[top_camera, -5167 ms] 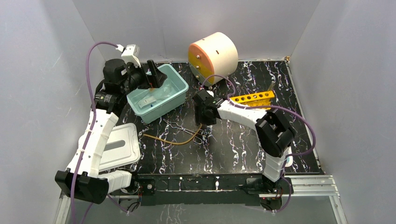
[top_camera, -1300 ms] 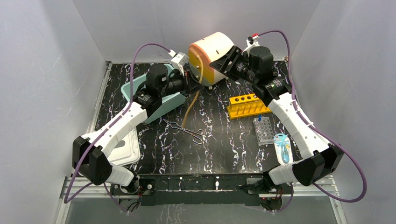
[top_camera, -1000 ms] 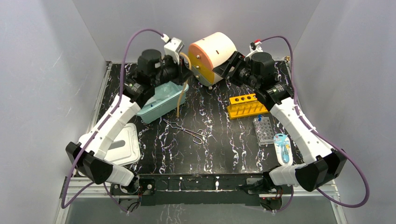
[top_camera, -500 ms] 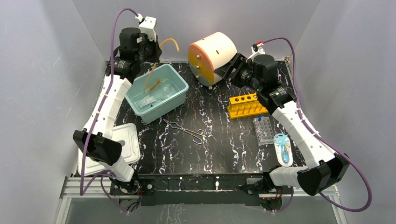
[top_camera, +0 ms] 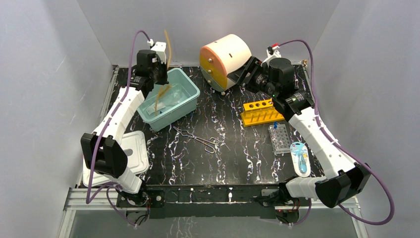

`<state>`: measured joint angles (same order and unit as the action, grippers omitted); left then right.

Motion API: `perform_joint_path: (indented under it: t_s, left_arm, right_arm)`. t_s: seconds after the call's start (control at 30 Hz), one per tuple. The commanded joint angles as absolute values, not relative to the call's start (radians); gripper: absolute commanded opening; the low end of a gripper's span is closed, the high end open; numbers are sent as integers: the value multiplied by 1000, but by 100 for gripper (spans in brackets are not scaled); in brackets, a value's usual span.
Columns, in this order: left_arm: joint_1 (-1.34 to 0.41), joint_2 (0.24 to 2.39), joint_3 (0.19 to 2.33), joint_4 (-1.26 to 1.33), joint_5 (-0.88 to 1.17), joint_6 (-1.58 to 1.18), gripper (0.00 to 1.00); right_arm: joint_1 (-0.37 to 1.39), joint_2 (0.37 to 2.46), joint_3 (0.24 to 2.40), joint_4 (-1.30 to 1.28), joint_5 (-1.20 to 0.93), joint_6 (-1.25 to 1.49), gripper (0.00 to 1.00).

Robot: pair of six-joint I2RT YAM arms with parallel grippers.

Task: Organize the chemistry lab equipment

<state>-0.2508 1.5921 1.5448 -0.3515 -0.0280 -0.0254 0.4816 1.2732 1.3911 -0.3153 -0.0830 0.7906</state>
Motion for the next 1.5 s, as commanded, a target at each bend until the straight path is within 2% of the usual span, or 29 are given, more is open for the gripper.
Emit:
perform_joint_path:
  t_s: [0.0,0.23,0.4,0.8,1.17,1.47]
  left_arm:
    - [-245,1508,1473,-339,-38,-55,0]
    - [-244,1471,1361,-380,-2,-121,0]
    - [-242,1486,1326,-423,124,-117,0]
    - [-218,1598,1363,-562,281,-55,0]
    - [-212,1736,1527,-683,210,71,0]
    - [-207,1847,1647,-715,106,99,7]
  right_arm:
    - [475,1284,1382,-279,-102,778,71]
    - [474,1297,1374,-274,-117,790,71]
    - [475,1302,1375,-276,-122,795,71]
    - [474,1278,1343,-285,-113,816,70]
    - [474,1269,1344,-307,-119,817,69]
    - [474,1256,1338,-313,-118,818,69]
